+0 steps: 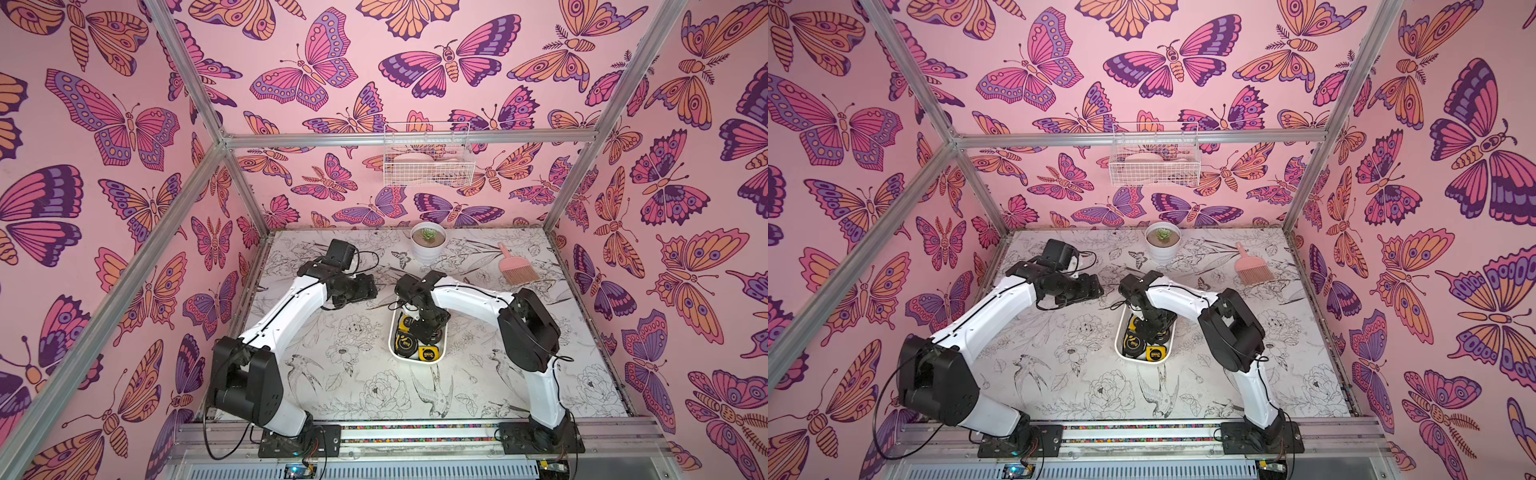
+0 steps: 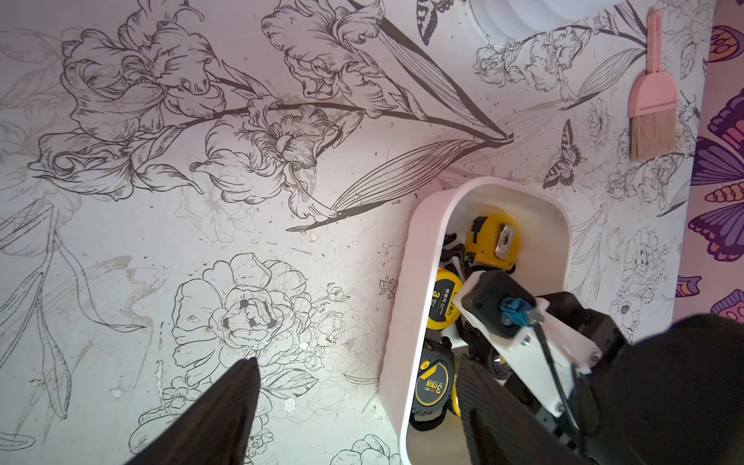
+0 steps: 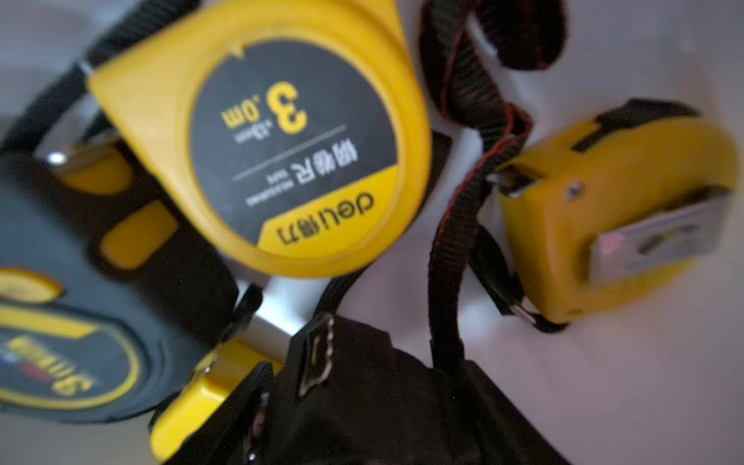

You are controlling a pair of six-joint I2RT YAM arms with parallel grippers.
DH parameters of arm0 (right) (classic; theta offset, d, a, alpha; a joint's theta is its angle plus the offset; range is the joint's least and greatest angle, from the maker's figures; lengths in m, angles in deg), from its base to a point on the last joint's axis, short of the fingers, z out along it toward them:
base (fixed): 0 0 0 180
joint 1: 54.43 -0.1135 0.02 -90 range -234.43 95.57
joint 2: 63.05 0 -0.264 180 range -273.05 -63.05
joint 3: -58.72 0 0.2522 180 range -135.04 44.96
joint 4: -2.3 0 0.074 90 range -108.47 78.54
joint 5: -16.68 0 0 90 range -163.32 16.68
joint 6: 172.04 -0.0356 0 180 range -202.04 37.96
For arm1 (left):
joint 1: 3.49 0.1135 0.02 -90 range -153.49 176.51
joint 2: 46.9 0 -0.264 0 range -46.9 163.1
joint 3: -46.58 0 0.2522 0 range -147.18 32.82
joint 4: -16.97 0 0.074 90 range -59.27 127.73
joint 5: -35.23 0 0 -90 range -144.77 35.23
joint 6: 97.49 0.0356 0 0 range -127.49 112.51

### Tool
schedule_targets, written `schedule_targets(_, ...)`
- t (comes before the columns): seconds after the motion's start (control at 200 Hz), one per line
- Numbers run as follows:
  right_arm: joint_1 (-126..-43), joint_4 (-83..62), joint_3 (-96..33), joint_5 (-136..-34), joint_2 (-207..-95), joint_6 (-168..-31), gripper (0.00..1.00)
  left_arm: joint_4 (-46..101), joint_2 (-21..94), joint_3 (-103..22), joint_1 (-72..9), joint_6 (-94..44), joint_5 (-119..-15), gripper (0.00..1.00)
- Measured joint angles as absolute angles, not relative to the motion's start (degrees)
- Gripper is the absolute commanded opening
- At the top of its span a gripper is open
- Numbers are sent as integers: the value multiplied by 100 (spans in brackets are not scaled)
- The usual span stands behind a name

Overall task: Take the tape measure out of the storage box
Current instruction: Pick up the tape measure from the storage box, then place the tape measure at the center of the board.

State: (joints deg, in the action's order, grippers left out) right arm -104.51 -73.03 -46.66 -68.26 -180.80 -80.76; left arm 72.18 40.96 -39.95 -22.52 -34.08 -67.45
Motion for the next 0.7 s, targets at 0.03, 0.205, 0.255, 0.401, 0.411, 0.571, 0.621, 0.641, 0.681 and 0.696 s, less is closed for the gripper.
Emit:
schedule_targets(0.03,-10451,-7344,-4699,-6815,-18025,-8076,53,7209,4096,-3997,-2252,-3408,-6763,83)
schedule_targets(0.205,-10451,-7425,-4952,-6712,-17748,-8076,53,7102,4096,-3997,-2254,-3406,-6898,83)
schedule_targets(0.255,-10445,-7429,-4974,-6675,-17671,-8076,53,7100,4098,-3997,-2278,-3399,-6925,83)
schedule_targets(0.401,-10405,-7501,-5162,-6611,-17488,-8074,53,7100,4209,-4056,-2473,-3296,-7003,83)
schedule_targets(0.411,-10397,-7512,-5188,-6605,-17477,-8076,53,7098,4229,-4067,-2497,-3292,-7010,83)
schedule_targets(0.571,-10117,-7571,-5424,-6568,-17300,-8081,53,7089,4472,-4188,-2746,-3148,-7084,82)
schedule_targets(0.621,-9920,-7569,-5385,-6570,-17188,-8098,53,7089,4528,-4242,-2807,-3093,-7089,82)
schedule_targets(0.641,-9839,-7563,-5359,-6570,-17136,-8107,53,7089,4552,-4268,-2831,-3078,-7093,83)
schedule_targets(0.681,-9627,-7536,-5273,-6566,-17018,-8136,52,7087,4596,-4321,-2875,-3041,-7093,83)
schedule_targets(0.696,-9557,-7519,-5238,-6570,-16976,-8146,52,7085,4611,-4336,-2892,-3034,-7097,82)
